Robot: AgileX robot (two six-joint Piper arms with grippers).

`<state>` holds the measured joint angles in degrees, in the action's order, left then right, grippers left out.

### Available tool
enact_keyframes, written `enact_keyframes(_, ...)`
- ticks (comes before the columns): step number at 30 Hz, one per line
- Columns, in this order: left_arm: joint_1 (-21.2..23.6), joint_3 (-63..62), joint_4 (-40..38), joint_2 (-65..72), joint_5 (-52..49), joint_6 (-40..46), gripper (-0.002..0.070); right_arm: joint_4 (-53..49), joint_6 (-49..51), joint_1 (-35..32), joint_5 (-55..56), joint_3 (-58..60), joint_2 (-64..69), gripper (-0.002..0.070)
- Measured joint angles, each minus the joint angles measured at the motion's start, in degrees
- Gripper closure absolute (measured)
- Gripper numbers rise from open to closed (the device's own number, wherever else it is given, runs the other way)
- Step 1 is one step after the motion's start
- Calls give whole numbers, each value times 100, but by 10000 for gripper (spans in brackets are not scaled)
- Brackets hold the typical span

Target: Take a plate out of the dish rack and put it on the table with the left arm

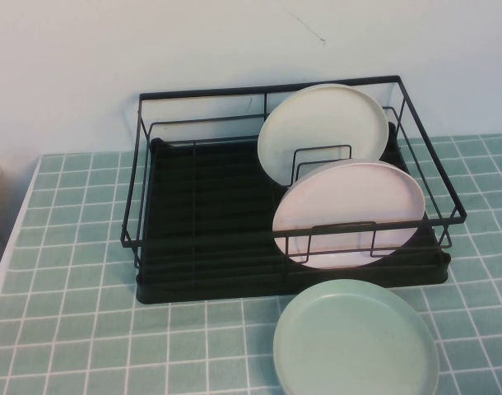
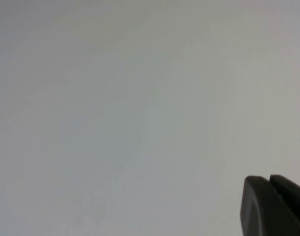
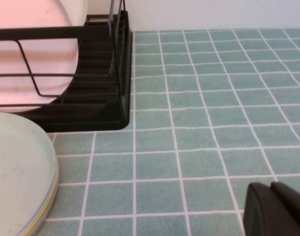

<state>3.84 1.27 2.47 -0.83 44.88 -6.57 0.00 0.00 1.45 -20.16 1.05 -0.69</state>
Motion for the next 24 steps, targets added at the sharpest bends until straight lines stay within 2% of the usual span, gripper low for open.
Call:
enact_keyframes(3,0,-148,134,0,-739,-305,678,0,0,0,0,0,0,678)
enact_keyframes(9,0,-2130,1283,263,-3985,-1444,678,0,0,0,0,0,0,678)
enact_keyframes(13,-42,-3369,1223,1121,-5312,-1664,678,0,0,0,0,0,0,678)
enact_keyframes(15,-105,-3714,1089,1388,-5581,-1606,678,0,0,0,0,0,0,678)
enact_keyframes(19,-442,-4911,-40,2729,-6874,-211,678,0,0,0,0,0,0,678)
enact_keyframes(24,-816,-5823,-1535,4099,-8325,1674,678,0,0,0,0,0,0,678)
